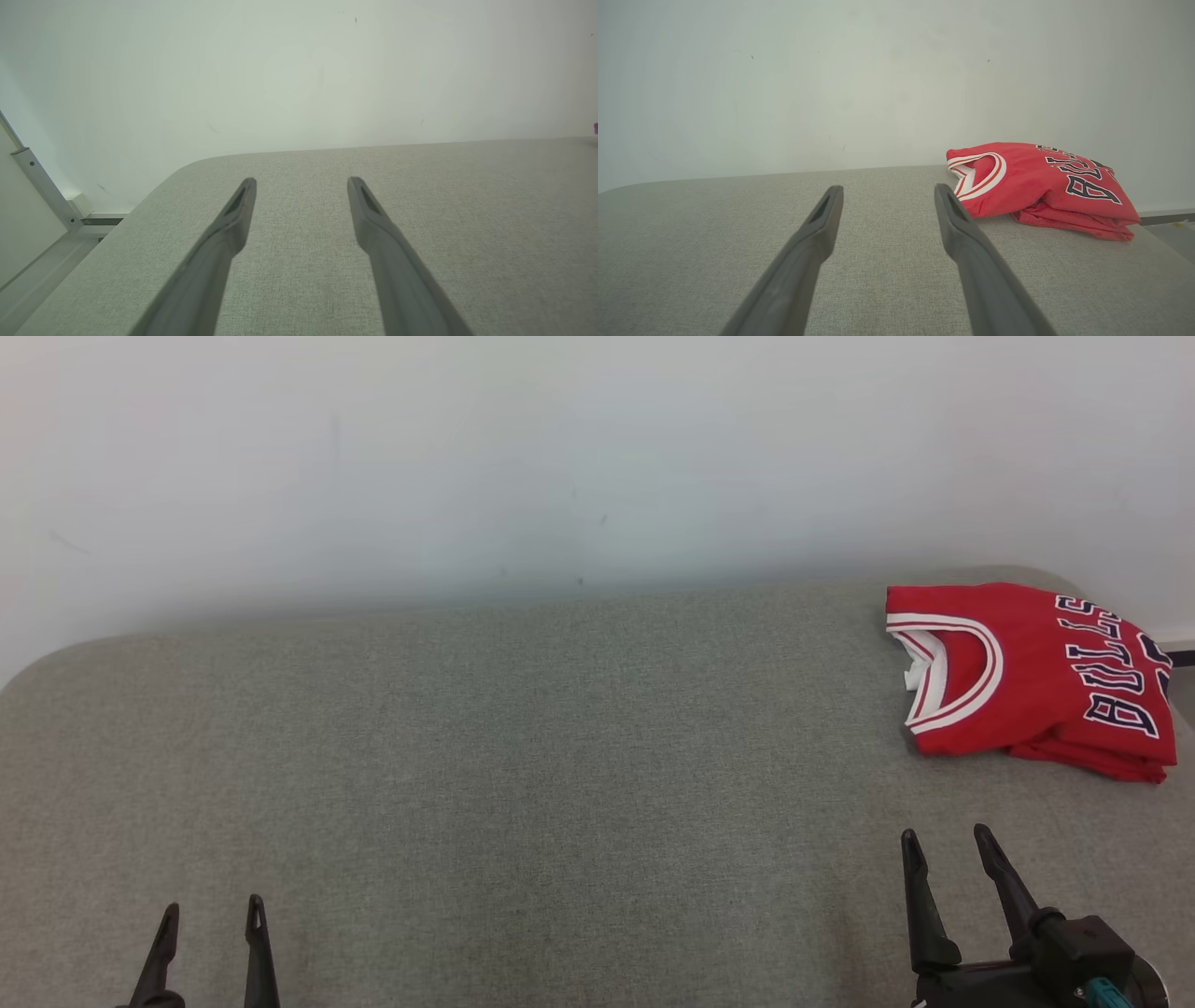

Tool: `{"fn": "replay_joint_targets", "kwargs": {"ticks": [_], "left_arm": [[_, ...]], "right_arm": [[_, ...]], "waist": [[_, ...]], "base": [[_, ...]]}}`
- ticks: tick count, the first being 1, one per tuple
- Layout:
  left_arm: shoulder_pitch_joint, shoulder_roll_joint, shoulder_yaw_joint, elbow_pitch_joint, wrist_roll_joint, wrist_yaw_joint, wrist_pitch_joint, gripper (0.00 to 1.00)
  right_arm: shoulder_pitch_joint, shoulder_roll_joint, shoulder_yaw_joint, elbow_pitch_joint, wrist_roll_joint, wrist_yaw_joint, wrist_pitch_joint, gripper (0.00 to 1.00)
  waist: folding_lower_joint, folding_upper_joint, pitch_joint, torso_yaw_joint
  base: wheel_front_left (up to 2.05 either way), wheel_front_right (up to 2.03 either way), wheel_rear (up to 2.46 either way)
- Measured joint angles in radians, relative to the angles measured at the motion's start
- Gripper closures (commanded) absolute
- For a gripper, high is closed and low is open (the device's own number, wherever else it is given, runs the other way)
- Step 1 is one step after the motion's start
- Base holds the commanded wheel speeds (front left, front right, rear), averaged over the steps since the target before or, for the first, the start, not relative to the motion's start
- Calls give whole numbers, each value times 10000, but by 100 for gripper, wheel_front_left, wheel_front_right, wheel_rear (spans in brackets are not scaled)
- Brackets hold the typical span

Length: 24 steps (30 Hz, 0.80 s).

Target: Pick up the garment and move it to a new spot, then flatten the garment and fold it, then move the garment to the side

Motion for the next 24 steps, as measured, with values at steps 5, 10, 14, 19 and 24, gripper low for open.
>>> {"fn": "replay_joint_targets", "kwargs": {"ticks": [5, 10, 14, 19, 24], "left_arm": [[71, 25, 0, -58, -73, 29, 75, 0], [131, 40, -63, -130, -180, 27, 146, 0], [180, 77, -71, -188, -265, 27, 176, 0], [196, 121, -82, -205, -343, 27, 184, 0], [209, 144, -104, -215, -366, 71, 188, 0]], "right_arm": [[6, 33, -58, -4, -46, 0, 38, 0], [53, 58, -63, 15, -71, 0, 115, 0], [56, 65, -42, 8, -136, 0, 190, 0], [54, 40, 27, 6, -136, 0, 201, 0], [51, 31, 35, 23, -132, 0, 236, 0]], "waist": [[0, 0, -16, 88], [0, 0, -34, 161], [0, 0, -28, 174], [1, 0, -3, 179], [0, 0, 11, 194]], "base": [[0, 0, 0], [0, 0, 0], [0, 0, 0], [0, 0, 0], [0, 0, 0]]}}
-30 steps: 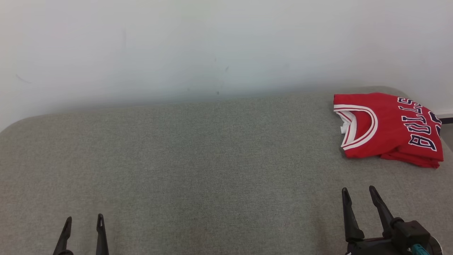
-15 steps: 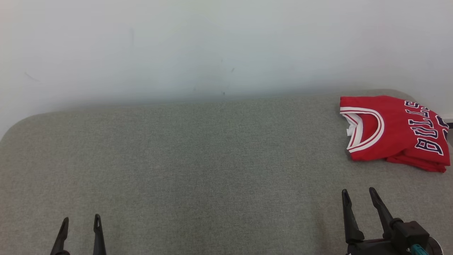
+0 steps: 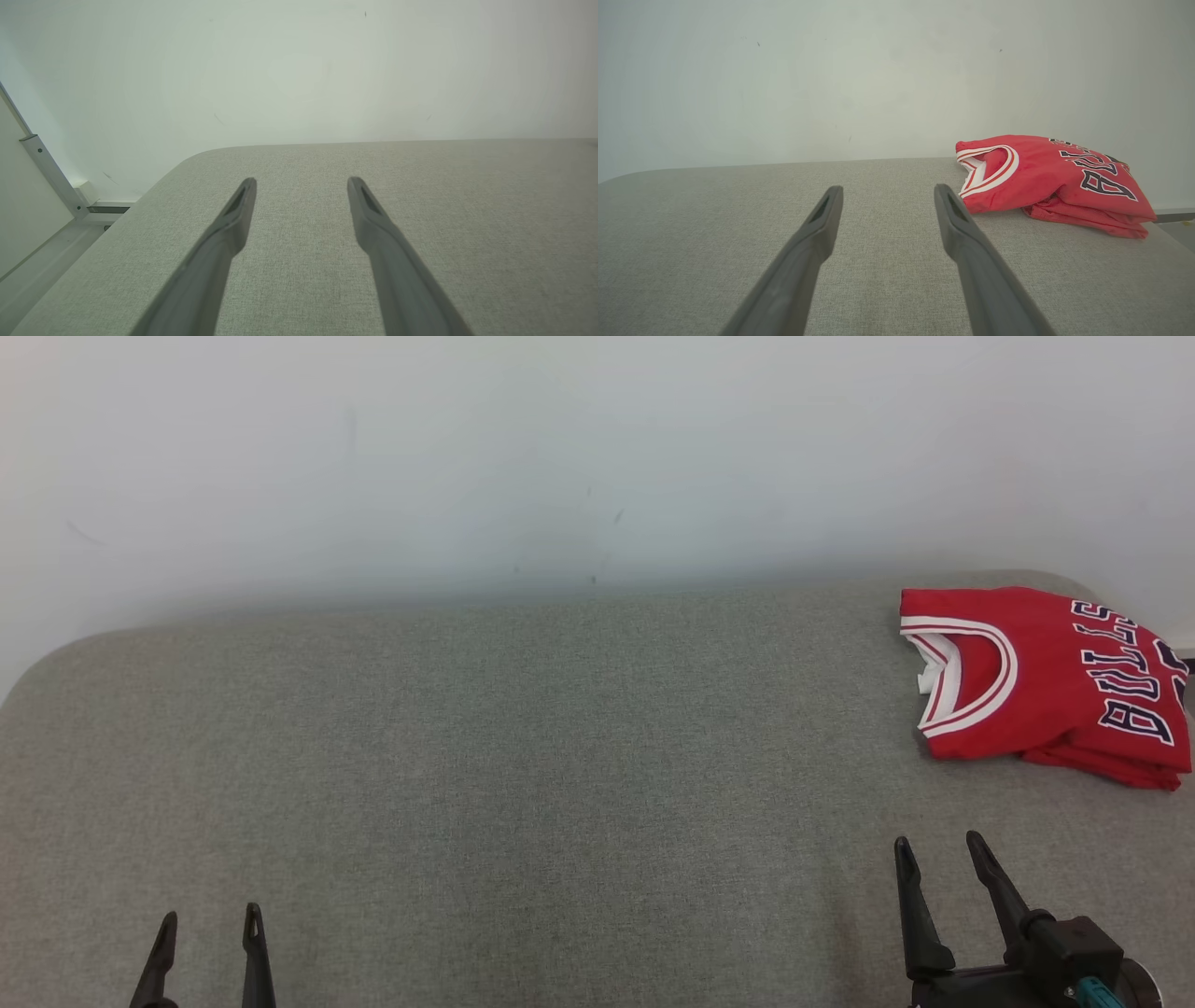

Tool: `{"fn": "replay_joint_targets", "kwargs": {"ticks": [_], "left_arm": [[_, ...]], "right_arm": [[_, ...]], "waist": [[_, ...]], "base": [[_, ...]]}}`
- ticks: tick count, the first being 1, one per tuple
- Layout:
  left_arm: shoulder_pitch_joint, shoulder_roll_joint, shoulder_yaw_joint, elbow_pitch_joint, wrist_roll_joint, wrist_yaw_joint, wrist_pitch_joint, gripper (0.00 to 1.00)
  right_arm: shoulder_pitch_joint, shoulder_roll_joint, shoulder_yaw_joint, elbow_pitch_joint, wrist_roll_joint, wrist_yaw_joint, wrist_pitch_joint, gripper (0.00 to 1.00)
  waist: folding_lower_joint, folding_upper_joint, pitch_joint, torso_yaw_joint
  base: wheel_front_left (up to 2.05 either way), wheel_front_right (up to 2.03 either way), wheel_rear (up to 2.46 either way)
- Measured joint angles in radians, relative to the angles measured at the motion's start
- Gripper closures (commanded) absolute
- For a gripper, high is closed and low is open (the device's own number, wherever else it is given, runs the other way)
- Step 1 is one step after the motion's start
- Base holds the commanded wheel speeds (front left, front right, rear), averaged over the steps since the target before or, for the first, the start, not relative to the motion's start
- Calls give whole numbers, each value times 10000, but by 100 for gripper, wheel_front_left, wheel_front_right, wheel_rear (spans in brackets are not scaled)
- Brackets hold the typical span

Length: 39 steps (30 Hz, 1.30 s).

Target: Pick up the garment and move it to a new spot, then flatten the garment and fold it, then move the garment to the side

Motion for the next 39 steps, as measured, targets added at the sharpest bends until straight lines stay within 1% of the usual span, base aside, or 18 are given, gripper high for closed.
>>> {"fn": "replay_joint_targets", "kwargs": {"ticks": [28, 29, 35, 39], "left_arm": [[42, 255, -222, -63, -75, 230, 130, 0], [45, 242, -222, -29, -77, 224, 128, 100], [90, 54, -268, 472, -150, 221, 230, 100], [56, 8, -173, 614, -1078, 138, 520, 100]], "right_arm": [[1, 6, 19, 107, 23, 0, 31, 0], [16, 15, 19, 151, 21, 0, 40, 100], [239, 69, 12, 627, 77, 0, 107, 100], [215, 96, -61, 700, 1070, 0, 391, 100]], "waist": [[0, 0, 0, 66], [0, 0, 0, 67], [0, 0, 3, 71], [0, 0, 18, 78]], "base": [[0, 0, 0], [0, 0, 0], [0, 0, 0], [0, 0, 0]]}}
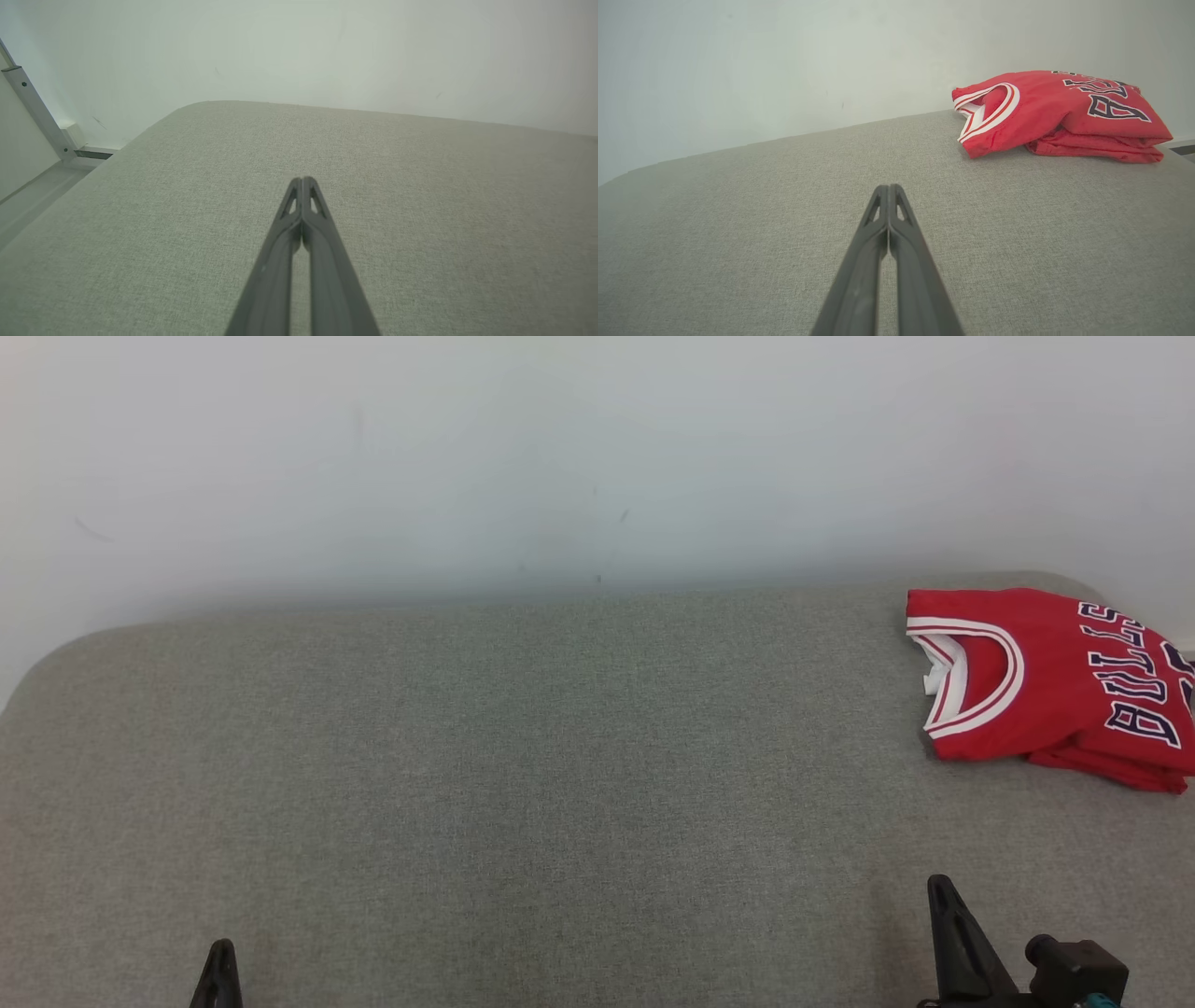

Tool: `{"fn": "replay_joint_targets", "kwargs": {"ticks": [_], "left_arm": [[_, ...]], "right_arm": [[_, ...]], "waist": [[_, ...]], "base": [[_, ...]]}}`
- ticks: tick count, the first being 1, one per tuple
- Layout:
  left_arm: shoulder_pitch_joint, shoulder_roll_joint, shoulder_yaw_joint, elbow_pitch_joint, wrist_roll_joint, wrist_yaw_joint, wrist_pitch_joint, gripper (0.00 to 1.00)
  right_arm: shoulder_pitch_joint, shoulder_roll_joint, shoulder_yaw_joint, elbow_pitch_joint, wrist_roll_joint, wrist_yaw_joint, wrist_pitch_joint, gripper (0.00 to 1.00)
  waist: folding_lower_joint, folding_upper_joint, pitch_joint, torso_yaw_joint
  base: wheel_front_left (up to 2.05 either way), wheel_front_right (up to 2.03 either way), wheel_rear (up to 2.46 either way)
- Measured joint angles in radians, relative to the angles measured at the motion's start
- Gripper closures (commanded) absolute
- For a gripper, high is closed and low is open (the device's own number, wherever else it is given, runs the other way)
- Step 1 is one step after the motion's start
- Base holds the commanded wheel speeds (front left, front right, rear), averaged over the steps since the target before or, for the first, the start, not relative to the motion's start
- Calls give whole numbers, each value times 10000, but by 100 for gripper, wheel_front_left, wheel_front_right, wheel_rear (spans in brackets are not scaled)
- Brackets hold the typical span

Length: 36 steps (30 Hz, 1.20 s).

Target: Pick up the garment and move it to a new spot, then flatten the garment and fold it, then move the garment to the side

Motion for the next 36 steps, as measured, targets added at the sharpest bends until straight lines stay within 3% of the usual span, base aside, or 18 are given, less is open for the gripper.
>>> {"fn": "replay_joint_targets", "kwargs": {"ticks": [19, 36], "left_arm": [[-322, -182, -4, 82, -3509, -192, 612, 100], [-679, -284, 44, 186, -6019, -368, 1139, 100]], "right_arm": [[-290, 77, -67, -27, 3490, 0, 694, 100], [-576, 142, -153, -38, 6044, 0, 1237, 100]], "waist": [[0, 0, 61, 28], [0, 0, 114, 52]], "base": [[0, 0, 0], [0, 0, 0]]}}
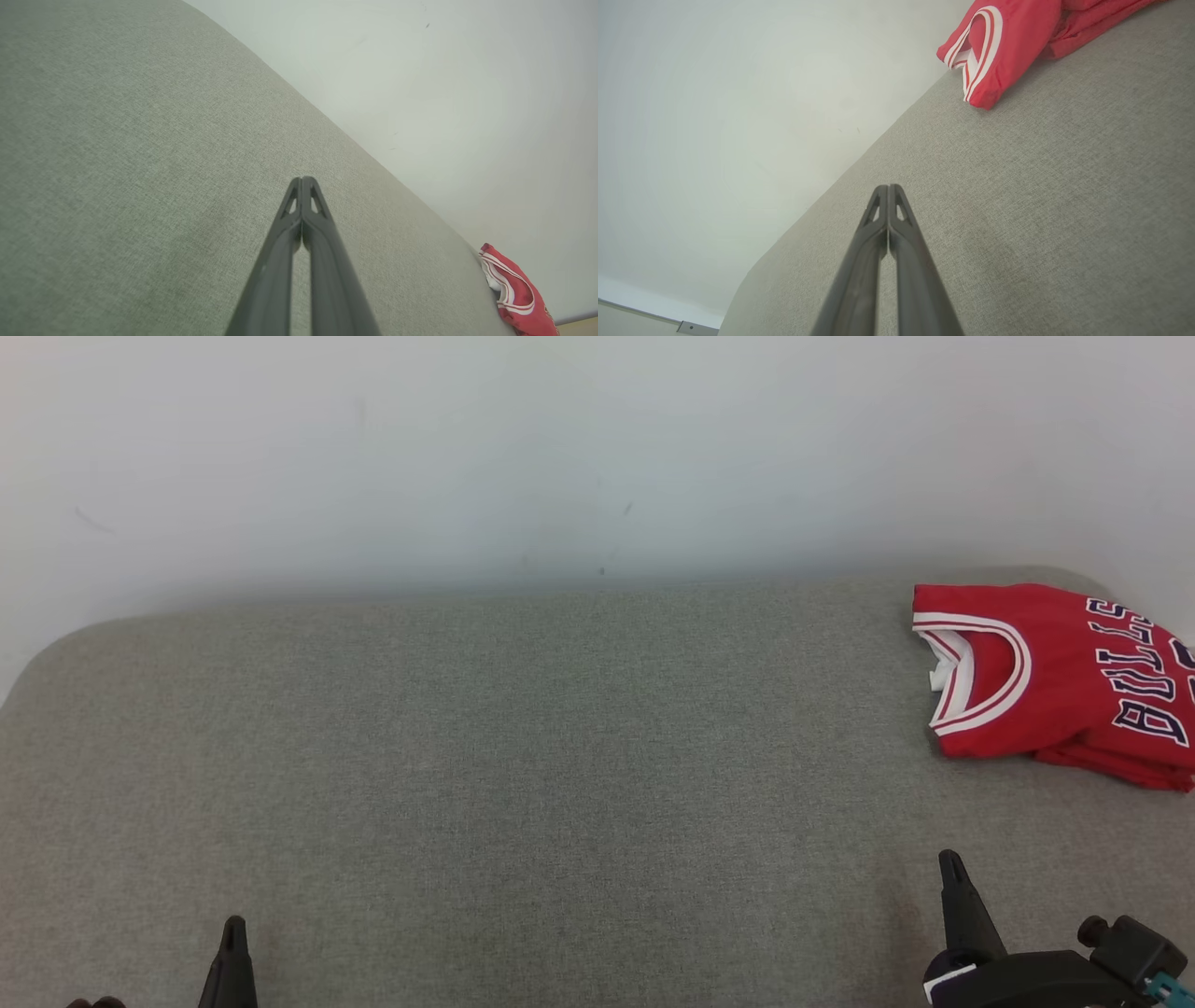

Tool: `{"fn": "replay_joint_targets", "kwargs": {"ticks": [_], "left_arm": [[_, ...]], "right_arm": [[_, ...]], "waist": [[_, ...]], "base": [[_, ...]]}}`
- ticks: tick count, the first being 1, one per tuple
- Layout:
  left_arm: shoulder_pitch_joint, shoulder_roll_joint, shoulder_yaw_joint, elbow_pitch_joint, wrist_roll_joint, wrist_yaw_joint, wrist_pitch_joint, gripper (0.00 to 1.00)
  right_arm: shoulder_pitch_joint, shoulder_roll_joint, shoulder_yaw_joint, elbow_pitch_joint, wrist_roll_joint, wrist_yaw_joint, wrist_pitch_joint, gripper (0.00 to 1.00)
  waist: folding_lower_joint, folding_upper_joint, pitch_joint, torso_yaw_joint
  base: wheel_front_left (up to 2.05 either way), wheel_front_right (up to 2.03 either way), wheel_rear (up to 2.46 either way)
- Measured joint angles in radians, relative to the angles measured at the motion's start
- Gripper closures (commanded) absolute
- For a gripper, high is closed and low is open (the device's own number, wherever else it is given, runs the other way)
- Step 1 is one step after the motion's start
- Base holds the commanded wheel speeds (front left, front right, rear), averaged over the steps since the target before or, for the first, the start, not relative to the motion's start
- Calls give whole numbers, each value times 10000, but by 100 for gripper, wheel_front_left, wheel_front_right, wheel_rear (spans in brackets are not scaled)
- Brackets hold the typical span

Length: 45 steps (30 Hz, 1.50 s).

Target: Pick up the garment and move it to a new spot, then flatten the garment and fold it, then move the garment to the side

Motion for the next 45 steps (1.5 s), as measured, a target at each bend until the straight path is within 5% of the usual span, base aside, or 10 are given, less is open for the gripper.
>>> {"fn": "replay_joint_targets", "kwargs": {"ticks": [45], "left_arm": [[-734, -249, 105, 221, -4869, -341, 1009, 100]], "right_arm": [[-515, 117, -188, -4, 4911, 0, 1062, 100]], "waist": [[0, 0, 137, 65]], "base": [[0, 0, 0]]}}
